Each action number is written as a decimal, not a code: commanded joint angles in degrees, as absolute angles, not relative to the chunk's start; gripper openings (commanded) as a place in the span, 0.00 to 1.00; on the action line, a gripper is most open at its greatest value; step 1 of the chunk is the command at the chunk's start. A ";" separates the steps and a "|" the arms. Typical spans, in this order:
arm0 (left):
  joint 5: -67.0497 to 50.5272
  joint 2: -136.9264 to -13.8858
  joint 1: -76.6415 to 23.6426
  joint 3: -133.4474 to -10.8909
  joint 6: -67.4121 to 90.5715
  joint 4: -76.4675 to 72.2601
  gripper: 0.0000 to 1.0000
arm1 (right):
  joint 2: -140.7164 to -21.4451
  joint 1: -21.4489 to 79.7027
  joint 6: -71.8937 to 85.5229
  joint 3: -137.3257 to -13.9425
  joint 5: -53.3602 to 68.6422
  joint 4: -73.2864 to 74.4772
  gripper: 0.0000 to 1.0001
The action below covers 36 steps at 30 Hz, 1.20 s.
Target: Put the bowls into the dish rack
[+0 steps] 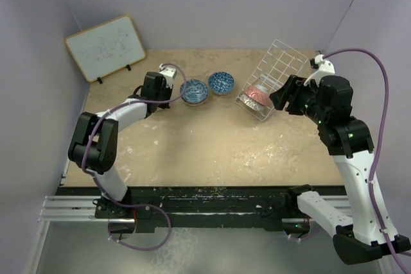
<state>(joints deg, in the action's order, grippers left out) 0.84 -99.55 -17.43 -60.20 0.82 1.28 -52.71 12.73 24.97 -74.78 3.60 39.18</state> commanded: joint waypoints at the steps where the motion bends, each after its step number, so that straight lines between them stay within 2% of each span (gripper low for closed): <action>1: -2.41 -94.90 -17.22 -60.40 6.56 4.50 0.00 | -51.76 12.92 25.05 -77.40 3.40 38.66 0.64; 20: -17.16 -76.64 -18.13 -56.14 26.43 -2.22 0.00 | -49.48 12.92 25.15 -80.26 1.86 41.87 0.63; 25: -19.31 -75.04 -23.16 -55.30 36.54 -13.36 0.00 | -49.97 12.92 25.47 -84.07 4.03 43.22 0.63; 36: -13.64 -80.39 -34.92 -56.12 55.08 -38.67 0.00 | -49.10 12.90 26.97 -91.50 6.91 47.82 0.63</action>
<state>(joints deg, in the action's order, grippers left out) -16.69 -78.78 -32.42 -54.41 46.57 -20.86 -50.09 12.73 26.06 -89.60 5.15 46.50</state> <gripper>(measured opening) 0.027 0.634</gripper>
